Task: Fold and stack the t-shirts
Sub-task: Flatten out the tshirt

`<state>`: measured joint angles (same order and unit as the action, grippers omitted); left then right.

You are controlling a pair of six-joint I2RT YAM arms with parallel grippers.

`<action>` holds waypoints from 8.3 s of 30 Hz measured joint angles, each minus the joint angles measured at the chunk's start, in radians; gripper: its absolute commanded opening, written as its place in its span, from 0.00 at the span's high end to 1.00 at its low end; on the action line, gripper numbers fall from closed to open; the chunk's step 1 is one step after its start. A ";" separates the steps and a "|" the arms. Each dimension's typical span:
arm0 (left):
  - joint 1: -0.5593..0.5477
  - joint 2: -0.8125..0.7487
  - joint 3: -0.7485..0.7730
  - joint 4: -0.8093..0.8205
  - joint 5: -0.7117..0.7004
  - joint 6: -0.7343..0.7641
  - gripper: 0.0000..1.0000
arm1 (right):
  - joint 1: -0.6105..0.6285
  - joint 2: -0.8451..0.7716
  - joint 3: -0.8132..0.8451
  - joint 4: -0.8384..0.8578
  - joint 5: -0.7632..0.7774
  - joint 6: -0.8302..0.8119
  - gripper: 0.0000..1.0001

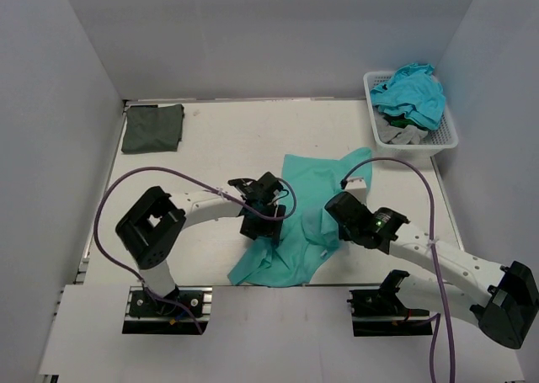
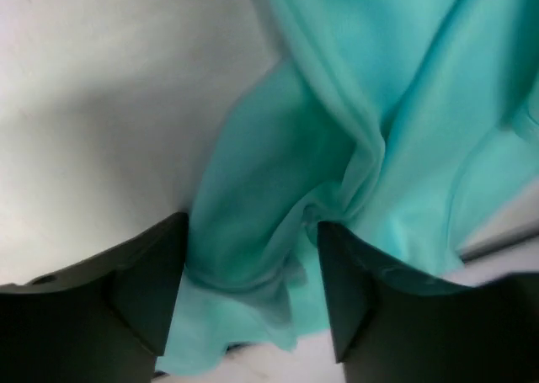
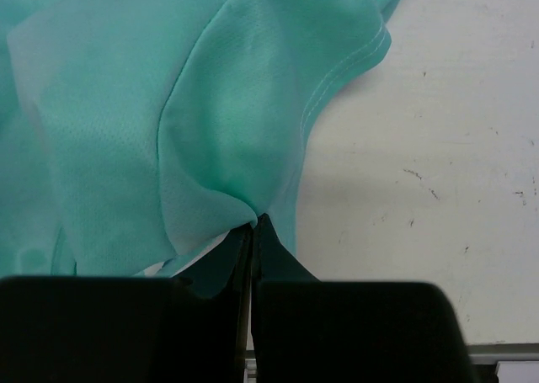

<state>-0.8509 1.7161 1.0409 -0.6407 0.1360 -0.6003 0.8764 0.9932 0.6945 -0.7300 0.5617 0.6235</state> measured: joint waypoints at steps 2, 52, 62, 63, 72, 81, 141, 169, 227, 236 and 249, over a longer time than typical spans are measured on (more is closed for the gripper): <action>-0.014 0.039 0.039 -0.019 -0.047 0.008 0.61 | -0.006 -0.007 -0.011 0.001 -0.005 0.005 1.00; 0.199 -0.095 -0.114 0.046 -0.145 0.053 0.10 | -0.039 0.093 -0.072 0.345 -0.277 -0.156 1.00; 0.201 -0.050 -0.088 0.103 -0.130 0.069 1.00 | -0.039 0.093 -0.072 0.343 -0.274 -0.152 1.00; 0.201 -0.052 -0.089 0.103 -0.127 0.068 1.00 | -0.039 0.093 -0.072 0.343 -0.272 -0.151 1.00; 0.201 -0.235 0.037 -0.048 -0.132 0.064 1.00 | -0.039 0.013 0.060 0.226 -0.217 -0.168 1.00; 0.198 -0.497 0.385 -0.077 -0.210 0.078 1.00 | -0.039 -0.157 0.389 0.189 -0.072 -0.296 1.00; 0.276 -0.032 0.647 -0.060 -0.636 -0.043 1.00 | -0.136 0.325 0.507 0.697 0.121 -0.652 1.00; 0.583 0.476 0.977 0.113 -0.367 0.151 0.00 | -0.465 0.911 0.798 0.463 -0.394 -0.507 0.10; 0.495 0.352 0.667 -0.123 -0.370 -0.028 0.00 | -0.130 0.502 0.419 0.183 -0.431 -0.439 0.10; 0.552 0.345 0.609 -0.126 -0.435 -0.028 0.00 | -0.142 0.777 0.547 0.155 -0.246 -0.429 0.10; 0.661 0.255 0.319 -0.036 -0.389 -0.064 0.00 | -0.227 0.814 0.468 0.170 -0.161 -0.387 0.10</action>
<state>-0.1898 1.9713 1.3594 -0.6769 -0.2535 -0.6640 0.6498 1.8072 1.1629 -0.5598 0.4011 0.2367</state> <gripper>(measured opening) 0.997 0.903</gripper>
